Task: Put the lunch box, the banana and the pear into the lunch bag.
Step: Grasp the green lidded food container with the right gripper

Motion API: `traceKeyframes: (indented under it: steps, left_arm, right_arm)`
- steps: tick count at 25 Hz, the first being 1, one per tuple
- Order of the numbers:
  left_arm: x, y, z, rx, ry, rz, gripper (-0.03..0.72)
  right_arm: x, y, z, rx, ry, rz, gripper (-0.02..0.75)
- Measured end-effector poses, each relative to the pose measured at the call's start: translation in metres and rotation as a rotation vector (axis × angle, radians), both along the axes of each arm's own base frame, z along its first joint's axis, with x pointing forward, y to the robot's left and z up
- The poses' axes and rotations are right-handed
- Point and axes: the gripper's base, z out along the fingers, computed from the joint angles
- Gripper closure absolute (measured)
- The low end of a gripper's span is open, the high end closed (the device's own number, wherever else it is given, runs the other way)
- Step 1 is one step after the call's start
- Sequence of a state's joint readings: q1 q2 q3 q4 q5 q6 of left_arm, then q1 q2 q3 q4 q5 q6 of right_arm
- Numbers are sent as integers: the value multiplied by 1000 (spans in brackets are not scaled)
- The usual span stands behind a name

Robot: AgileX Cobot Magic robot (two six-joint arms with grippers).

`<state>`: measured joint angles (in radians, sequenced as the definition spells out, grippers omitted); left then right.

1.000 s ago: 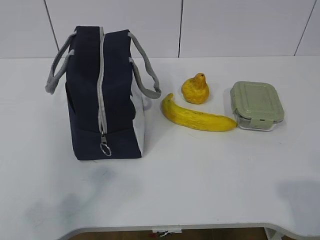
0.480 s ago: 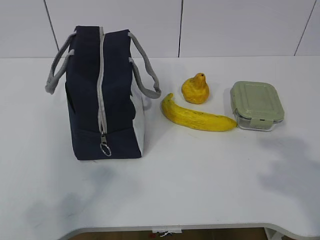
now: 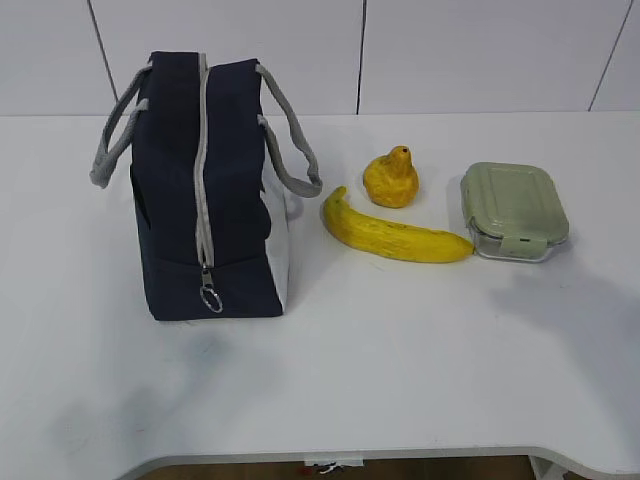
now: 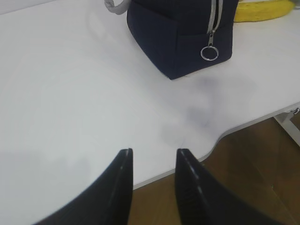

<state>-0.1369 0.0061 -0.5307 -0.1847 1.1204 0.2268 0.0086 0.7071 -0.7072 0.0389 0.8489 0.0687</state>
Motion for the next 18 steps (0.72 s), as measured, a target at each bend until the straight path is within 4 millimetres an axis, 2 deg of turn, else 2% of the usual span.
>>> traceKeyframes:
  steps: [13,18]
  left_arm:
    - [0,0,0,0,0,0,454]
    - [0,0,0,0,0,0,454]
  right_arm:
    - [106,0,-6,13,124,-18,290]
    - [141,-9,-12,39,169,-52,290]
